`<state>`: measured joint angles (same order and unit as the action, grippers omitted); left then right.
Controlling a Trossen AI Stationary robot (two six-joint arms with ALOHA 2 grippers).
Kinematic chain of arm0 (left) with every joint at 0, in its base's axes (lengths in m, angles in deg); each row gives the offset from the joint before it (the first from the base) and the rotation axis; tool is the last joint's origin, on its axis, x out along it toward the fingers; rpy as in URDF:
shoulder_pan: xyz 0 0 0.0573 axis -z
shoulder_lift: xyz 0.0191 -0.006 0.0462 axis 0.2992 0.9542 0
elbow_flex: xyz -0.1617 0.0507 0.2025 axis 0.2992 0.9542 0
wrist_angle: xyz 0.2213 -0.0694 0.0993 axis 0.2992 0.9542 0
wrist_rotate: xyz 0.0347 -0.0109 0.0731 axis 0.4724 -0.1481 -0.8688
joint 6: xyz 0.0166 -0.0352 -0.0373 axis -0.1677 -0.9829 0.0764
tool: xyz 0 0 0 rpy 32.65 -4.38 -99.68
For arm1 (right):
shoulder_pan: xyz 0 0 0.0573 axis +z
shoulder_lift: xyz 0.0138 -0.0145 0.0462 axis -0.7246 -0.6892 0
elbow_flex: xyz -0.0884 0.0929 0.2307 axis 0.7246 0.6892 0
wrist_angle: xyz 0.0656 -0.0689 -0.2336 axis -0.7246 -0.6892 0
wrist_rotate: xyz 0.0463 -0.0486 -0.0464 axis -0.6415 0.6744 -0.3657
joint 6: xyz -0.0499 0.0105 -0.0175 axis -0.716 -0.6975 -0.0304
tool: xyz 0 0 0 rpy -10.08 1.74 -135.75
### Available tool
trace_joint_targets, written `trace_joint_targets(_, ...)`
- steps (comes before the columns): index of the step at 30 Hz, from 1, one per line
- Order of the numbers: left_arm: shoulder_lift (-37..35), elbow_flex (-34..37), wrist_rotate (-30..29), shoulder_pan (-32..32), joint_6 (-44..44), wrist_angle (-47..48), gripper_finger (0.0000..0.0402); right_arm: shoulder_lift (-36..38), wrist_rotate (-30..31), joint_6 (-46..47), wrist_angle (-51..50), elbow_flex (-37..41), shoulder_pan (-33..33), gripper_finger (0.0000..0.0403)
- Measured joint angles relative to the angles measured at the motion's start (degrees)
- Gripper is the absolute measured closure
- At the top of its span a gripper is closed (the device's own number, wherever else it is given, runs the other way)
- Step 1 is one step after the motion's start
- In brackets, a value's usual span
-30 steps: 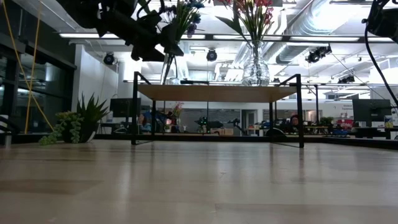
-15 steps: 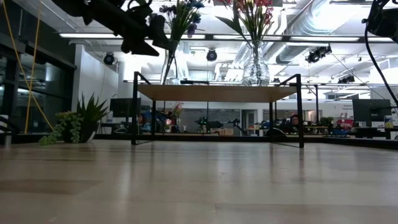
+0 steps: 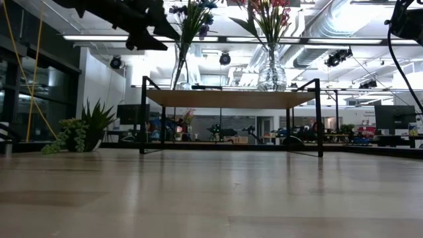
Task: Pick and place flowers into a vace then onto a shelf
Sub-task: Return to Home Position
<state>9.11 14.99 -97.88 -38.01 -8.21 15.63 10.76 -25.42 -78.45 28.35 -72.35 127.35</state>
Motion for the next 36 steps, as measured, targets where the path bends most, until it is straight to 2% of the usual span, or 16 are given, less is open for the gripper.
trace_joint_targets(9,-5.58,0.0,3.28,0.02,-2.66,5.84,0.0007,0.0,-0.01,-0.02,0.0,0.0,-0.01,0.0052)
trace_joint_targets(14,-8.1,0.0,9.34,0.02,-3.65,7.18,0.0011,0.0,-0.03,-0.02,0.0,0.0,0.01,0.0052)
trace_joint_targets(19,-9.81,0.0,16.29,0.47,-9.31,8.03,0.0011,0.0,-0.03,-0.46,0.0,0.0,-0.01,0.0052)
trace_joint_targets(23,-10.41,0.0,17.26,4.67,-10.42,7.79,0.0011,0.0,-0.03,-2.13,0.0,0.0,0.0,0.0052)
trace_joint_targets(26,-10.39,0.0,15.9,9.2,-10.71,7.33,0.0011,0.0,0.03,-2.58,0.0,0.0,0.01,0.0052)
trace_joint_targets(36,-10.75,-2.45,2.27,24.62,-9.3,7.53,0.0011,0.02,0.16,-2.6,-0.81,0.0,0.01,0.0052)
